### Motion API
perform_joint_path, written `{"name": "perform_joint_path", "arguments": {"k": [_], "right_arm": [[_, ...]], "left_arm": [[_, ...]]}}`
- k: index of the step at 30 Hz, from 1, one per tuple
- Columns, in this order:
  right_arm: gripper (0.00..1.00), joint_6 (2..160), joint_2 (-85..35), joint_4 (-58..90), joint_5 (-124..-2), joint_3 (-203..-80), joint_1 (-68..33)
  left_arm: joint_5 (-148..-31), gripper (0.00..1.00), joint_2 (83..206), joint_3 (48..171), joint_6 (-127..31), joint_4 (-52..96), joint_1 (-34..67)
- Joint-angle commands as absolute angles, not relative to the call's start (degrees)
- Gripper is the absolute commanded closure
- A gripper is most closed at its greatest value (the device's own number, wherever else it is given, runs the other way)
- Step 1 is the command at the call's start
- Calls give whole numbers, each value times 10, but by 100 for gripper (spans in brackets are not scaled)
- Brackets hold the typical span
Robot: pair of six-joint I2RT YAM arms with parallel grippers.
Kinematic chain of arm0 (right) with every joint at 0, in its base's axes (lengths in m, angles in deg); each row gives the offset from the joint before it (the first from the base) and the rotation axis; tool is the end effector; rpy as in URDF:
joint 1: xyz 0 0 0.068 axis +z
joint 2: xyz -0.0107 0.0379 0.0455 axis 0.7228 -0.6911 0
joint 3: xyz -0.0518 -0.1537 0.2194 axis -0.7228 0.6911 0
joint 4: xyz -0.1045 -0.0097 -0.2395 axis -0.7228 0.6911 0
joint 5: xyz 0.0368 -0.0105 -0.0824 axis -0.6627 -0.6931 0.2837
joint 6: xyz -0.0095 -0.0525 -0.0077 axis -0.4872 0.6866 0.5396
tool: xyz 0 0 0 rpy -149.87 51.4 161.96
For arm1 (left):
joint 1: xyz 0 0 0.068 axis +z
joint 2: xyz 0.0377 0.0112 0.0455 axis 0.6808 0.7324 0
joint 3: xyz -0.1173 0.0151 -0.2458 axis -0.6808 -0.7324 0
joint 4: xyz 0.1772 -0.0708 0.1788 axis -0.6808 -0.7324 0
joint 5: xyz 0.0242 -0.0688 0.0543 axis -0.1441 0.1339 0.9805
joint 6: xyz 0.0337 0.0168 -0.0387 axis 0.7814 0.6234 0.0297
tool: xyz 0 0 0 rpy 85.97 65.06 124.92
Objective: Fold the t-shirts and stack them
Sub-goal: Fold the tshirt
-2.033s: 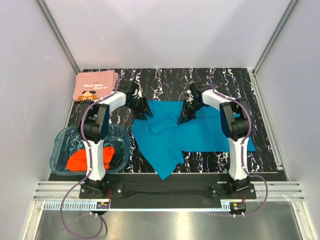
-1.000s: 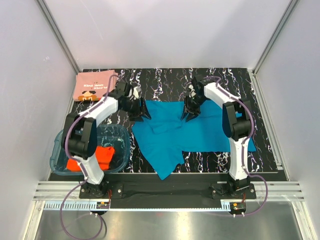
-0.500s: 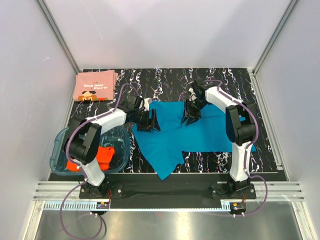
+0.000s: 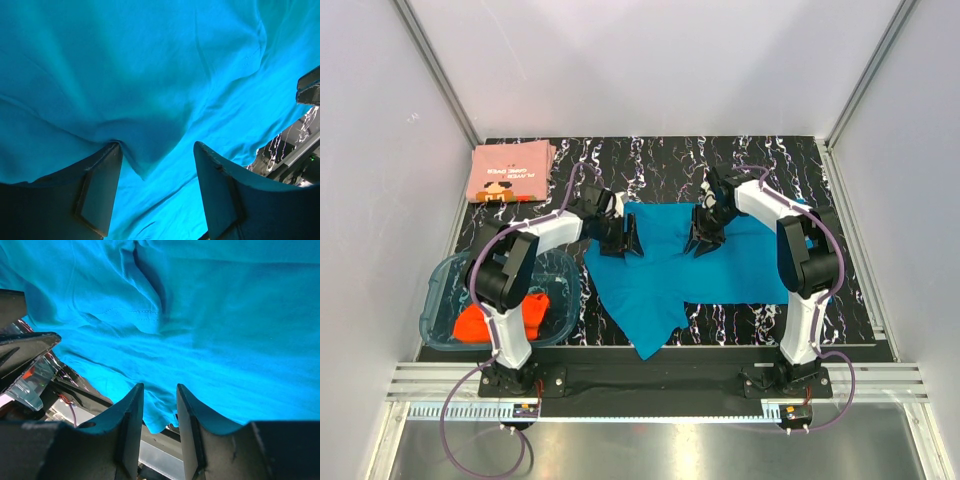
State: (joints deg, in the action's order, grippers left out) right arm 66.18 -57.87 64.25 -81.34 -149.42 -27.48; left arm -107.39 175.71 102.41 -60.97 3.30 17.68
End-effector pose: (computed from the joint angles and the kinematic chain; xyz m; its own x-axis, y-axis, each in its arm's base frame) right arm 0.3634 0.1401 0.1777 -0.9998 0.0115 -0.0179 0.0019 0.8861 0.4635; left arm 0.3326 -0.1741 0.1562 -0.9489 0.0296 -0.3141 0.2102 0.8019 -0.5593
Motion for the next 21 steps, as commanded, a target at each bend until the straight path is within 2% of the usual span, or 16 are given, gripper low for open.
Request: {"name": "perform_joint_path", "arguments": {"k": [1, 11, 14, 21], "right_arm": [[61, 654, -540, 629, -817, -1492, -271], [61, 652, -537, 624, -818, -1488, -270], [61, 652, -534, 623, -818, -1484, -271], [61, 652, -532, 619, -819, -1476, -271]], "left_arm": [[-1094, 37, 1759, 1041, -619, 53, 173], [-1186, 54, 1766, 1051, -669, 10, 172], [-1196, 66, 1761, 1054, -685, -4, 176], [-1194, 76, 1757, 1042, -716, -25, 207]]}}
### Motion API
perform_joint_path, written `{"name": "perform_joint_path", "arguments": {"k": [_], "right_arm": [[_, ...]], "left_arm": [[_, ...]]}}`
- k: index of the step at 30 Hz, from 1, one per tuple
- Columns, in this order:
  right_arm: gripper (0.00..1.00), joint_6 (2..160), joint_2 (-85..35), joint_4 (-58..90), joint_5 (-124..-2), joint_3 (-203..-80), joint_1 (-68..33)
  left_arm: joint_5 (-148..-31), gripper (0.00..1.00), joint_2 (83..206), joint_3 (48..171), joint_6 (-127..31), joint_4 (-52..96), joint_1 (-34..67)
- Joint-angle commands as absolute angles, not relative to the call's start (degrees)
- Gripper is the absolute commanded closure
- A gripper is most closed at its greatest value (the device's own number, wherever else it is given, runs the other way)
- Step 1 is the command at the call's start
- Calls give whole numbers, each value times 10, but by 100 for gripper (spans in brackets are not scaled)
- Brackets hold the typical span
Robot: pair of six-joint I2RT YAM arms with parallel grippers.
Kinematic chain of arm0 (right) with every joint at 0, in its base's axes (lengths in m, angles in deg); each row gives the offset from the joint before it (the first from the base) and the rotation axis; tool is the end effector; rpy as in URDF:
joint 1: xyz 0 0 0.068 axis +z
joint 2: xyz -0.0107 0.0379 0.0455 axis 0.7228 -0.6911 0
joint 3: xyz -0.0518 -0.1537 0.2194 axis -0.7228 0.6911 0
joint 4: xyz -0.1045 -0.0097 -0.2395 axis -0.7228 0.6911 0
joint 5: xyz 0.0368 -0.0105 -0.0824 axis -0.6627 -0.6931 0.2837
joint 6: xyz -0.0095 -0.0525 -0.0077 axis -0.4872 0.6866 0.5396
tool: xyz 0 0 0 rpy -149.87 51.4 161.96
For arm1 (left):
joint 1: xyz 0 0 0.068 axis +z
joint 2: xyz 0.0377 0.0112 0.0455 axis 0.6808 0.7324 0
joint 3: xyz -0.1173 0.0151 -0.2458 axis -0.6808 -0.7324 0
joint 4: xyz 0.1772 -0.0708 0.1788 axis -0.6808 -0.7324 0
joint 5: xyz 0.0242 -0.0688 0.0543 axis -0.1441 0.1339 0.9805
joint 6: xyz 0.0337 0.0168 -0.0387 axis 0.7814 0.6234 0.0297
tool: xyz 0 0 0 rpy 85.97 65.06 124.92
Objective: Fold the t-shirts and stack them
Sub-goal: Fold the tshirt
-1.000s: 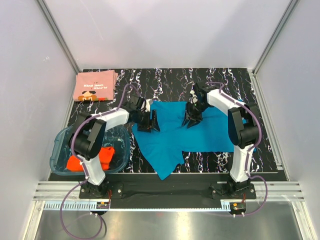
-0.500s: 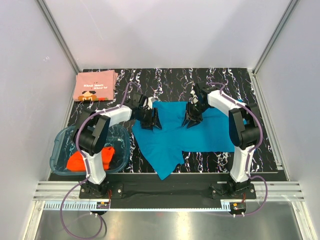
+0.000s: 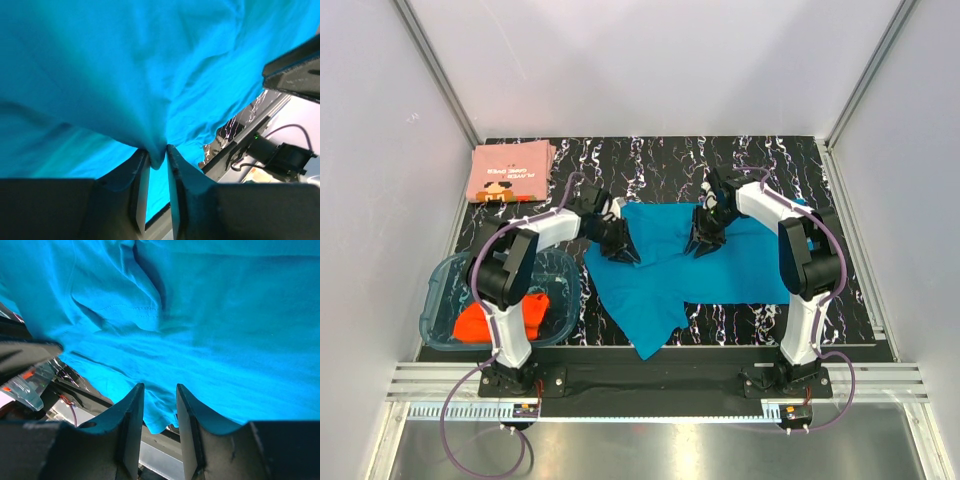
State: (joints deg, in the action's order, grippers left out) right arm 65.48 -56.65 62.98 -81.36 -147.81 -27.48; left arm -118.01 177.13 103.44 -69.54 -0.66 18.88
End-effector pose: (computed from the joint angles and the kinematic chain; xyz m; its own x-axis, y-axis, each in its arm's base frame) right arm 0.3595 0.1388 0.1786 -0.9994 0.0223 -0.0265 0.0073 0.8834 0.4685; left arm 0.3310 -0.1709 0.1518 -0.9955 -0.0399 -0.0854 0.0308 0.7189 -0.6944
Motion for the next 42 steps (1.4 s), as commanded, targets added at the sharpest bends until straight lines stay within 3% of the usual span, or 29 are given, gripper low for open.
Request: {"name": "perform_joint_path", "arguments": {"k": [1, 4, 9, 15, 23, 28, 35, 38, 41, 42], "right_arm": [[61, 651, -533, 618, -819, -1475, -271], [62, 647, -539, 613, -822, -1478, -270], [63, 632, -572, 589, -834, -1509, -270], [64, 623, -624, 571, -846, -1550, -271], [61, 618, -656, 578, -846, -1574, -271], [60, 625, -664, 586, -846, -1572, -271], [62, 623, -679, 587, -850, -1577, -271], [66, 622, -687, 588, -851, -1582, -271], [86, 629, -694, 600, -846, -1596, -271], [100, 637, -693, 607, -841, -1598, -273]], "left_arm": [[-1183, 77, 1759, 1043, -712, -35, 209], [-1158, 77, 1780, 1048, -697, -61, 217], [-1157, 58, 1801, 1060, -670, -82, 206], [-1160, 44, 1762, 1068, -643, -115, 198], [-1098, 45, 1723, 1126, -601, -188, 200], [-1102, 45, 1713, 1129, -616, -146, 202], [-1132, 49, 1798, 1156, -642, -85, 214], [-1114, 51, 1827, 1159, -646, -68, 219], [-1086, 52, 1859, 1170, -642, -88, 227], [-1077, 52, 1864, 1170, -641, -94, 231]]}}
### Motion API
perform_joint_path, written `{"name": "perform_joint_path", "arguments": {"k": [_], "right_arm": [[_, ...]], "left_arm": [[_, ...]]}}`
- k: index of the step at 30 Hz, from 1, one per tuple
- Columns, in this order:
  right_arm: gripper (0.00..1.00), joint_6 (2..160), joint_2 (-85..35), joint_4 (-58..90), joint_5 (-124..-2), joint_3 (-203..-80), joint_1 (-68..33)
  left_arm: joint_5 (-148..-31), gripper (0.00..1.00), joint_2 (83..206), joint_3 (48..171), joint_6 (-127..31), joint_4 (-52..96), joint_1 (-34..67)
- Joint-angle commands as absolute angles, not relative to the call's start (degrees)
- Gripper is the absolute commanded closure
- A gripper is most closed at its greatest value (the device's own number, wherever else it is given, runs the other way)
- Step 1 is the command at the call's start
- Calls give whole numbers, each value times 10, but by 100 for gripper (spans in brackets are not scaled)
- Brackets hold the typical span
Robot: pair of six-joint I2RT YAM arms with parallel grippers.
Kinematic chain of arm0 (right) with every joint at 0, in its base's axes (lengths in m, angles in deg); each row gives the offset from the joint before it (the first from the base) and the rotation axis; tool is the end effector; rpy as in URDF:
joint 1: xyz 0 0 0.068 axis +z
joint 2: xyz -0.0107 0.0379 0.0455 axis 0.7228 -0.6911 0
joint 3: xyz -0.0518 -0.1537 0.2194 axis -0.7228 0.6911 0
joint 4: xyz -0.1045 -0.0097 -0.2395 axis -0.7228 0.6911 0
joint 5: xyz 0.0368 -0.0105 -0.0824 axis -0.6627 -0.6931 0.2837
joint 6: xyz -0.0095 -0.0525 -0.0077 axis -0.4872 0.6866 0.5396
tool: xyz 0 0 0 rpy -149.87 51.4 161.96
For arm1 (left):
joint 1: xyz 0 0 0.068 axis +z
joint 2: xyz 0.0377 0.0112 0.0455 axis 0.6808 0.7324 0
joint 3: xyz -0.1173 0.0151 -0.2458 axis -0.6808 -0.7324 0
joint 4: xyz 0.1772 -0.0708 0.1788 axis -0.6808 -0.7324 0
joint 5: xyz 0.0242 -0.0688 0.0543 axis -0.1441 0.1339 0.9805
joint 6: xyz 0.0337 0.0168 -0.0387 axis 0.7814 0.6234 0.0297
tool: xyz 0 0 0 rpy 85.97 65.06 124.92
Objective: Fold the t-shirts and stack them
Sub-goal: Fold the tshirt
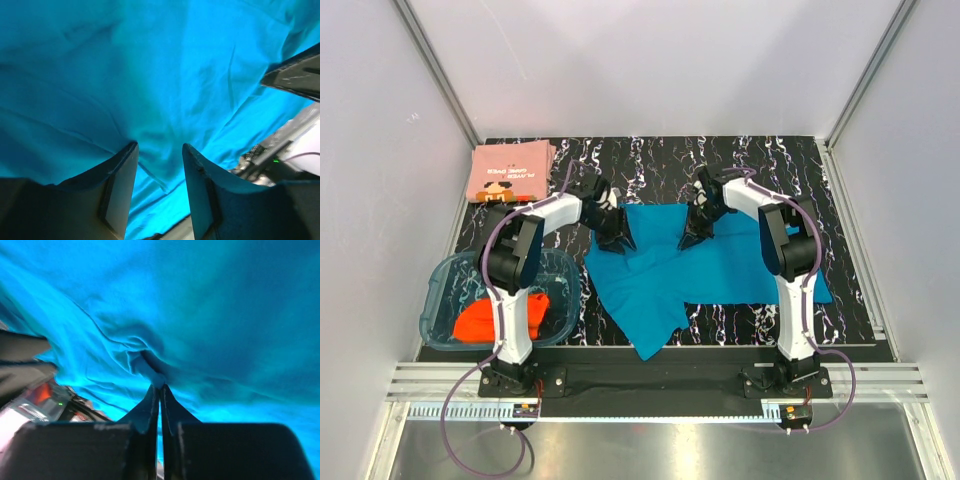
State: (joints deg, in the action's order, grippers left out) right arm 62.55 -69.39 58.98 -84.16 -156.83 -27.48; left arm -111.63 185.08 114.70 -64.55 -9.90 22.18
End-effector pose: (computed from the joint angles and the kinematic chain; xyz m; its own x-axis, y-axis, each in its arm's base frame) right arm 0.4027 0.1551 0.1354 -0.9983 0.0572 0.0111 0.0549 0.8588 0.5094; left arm 0.3709 -0.1597 0.1444 -0.9938 -0.0636 -0.0917 0.0021 0.8108 -0.5853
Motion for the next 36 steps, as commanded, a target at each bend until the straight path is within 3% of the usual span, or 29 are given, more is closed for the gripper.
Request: {"name": "perform_joint_path", "arguments": {"k": [1, 6, 7, 10, 14, 20, 24, 36], "right_arm": [[100, 639, -691, 610, -823, -1602, -272], [98, 680, -697, 641, -806, -1608, -274], [84, 687, -697, 645, -808, -1611, -276], [64, 700, -670, 663, -788, -1617, -277], [50, 702, -612, 694, -737, -1620, -299], [41, 650, -546, 689, -690, -1582, -398], [34, 622, -525, 682, -662, -1566, -455], [36, 571, -590, 656, -565, -1560, -509]], "left_arm": [[-1066, 52, 1867, 1166, -639, -97, 233], [-1033, 50, 1860, 1157, -616, -102, 239], [-1031, 49, 1859, 1161, -610, -105, 240], [-1031, 42, 1843, 1172, -598, -116, 239], [-1022, 36, 1784, 1173, -590, -127, 239], [-975, 27, 1728, 1192, -573, -151, 210], [-936, 26, 1720, 1188, -563, -140, 173], [-848, 31, 1800, 1155, -601, -148, 141]]}}
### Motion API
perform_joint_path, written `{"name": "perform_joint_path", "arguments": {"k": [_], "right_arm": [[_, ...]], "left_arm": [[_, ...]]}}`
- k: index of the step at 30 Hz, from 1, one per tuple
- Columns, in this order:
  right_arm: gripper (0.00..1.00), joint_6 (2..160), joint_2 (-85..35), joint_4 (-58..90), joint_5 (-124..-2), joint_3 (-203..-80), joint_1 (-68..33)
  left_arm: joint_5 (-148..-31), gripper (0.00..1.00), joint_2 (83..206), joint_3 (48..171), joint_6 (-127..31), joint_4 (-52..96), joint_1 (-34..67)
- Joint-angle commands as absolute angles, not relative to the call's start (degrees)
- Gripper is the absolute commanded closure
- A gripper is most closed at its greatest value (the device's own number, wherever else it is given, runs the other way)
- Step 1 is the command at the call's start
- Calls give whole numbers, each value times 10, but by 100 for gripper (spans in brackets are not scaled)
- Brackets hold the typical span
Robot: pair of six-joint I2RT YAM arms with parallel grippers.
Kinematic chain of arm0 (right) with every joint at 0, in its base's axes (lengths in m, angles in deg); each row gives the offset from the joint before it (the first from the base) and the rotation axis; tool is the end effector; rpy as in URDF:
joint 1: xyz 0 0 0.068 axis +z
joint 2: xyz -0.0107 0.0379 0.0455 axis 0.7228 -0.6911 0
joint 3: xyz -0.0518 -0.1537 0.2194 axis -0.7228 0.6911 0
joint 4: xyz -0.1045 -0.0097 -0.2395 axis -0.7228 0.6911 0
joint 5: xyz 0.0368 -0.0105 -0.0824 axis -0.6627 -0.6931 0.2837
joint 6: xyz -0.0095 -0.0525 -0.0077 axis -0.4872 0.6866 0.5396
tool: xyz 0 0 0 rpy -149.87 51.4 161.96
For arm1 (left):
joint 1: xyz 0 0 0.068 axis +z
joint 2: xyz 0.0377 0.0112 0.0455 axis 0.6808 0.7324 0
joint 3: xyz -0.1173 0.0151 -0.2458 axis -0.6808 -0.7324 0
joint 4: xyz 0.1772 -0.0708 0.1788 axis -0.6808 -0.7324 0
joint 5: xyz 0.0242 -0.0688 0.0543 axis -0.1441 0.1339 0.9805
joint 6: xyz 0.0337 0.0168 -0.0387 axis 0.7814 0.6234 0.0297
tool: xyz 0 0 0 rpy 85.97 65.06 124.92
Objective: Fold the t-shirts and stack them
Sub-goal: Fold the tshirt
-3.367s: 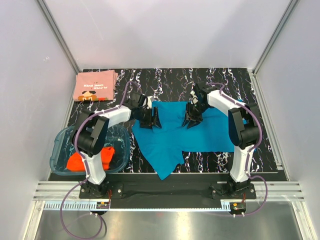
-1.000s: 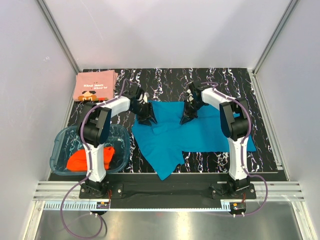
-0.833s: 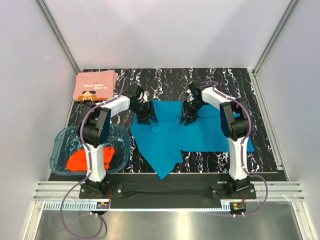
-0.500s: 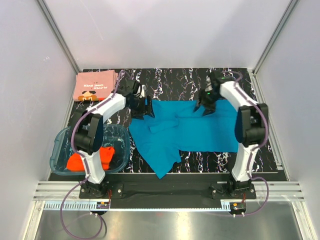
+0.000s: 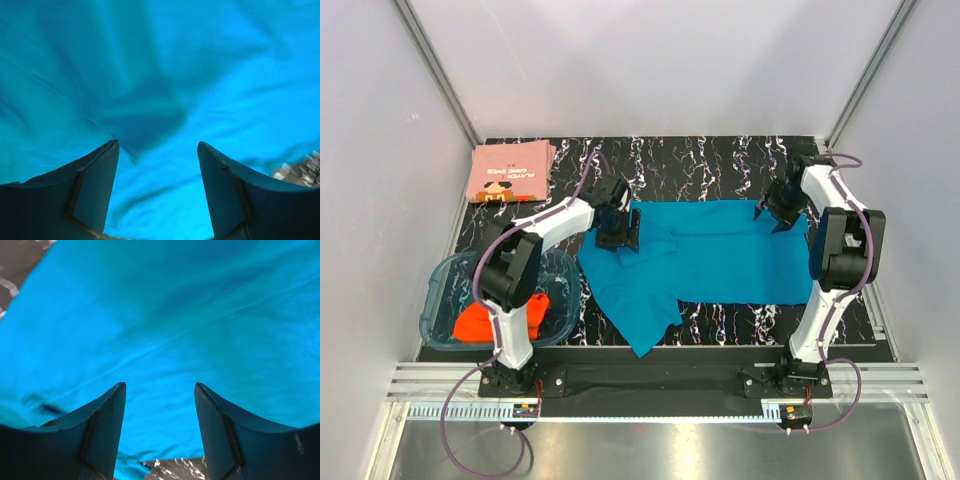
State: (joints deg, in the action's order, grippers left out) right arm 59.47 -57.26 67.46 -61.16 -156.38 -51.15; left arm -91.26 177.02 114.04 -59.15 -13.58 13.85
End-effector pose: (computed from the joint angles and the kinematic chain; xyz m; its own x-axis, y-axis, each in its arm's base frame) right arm 0.4016 -0.0307 0.2099 -0.8176 0.5445 -0.1873 0.5098 0.8357 0.2045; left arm 0.3371 -0.1944 0.1876 -0.9423 0.0825 -0.3244 0.1878 0.9325 -0.3084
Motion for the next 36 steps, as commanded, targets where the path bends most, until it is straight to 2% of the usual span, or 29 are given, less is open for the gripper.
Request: {"name": "perform_joint_path", "arguments": {"k": [1, 11, 20, 24, 28, 31, 34, 36], "right_arm": [[36, 568, -596, 648, -561, -1560, -509], [36, 595, -691, 600, -531, -1588, -510], [36, 631, -815, 651, -541, -1792, -510], [36, 646, -857, 702, -556, -1916, -510], [34, 648, -828, 753, -556, -1934, -510], [31, 647, -752, 760, -556, -1879, -515], [20, 640, -670, 767, -537, -1811, -541], [19, 623, -618, 769, -556, -1759, -568]], "left_arm": [[-839, 30, 1810, 1161, -602, -157, 140], [-819, 25, 1920, 1280, -629, -199, 143], [-853, 25, 2022, 1448, -639, -258, 183], [-881, 25, 1997, 1426, -648, -260, 195], [-889, 24, 1923, 1344, -636, -224, 188], [-863, 22, 1849, 1311, -599, -220, 181], [-861, 22, 1797, 1319, -564, -249, 172], [-869, 21, 1774, 1320, -551, -264, 165]]}}
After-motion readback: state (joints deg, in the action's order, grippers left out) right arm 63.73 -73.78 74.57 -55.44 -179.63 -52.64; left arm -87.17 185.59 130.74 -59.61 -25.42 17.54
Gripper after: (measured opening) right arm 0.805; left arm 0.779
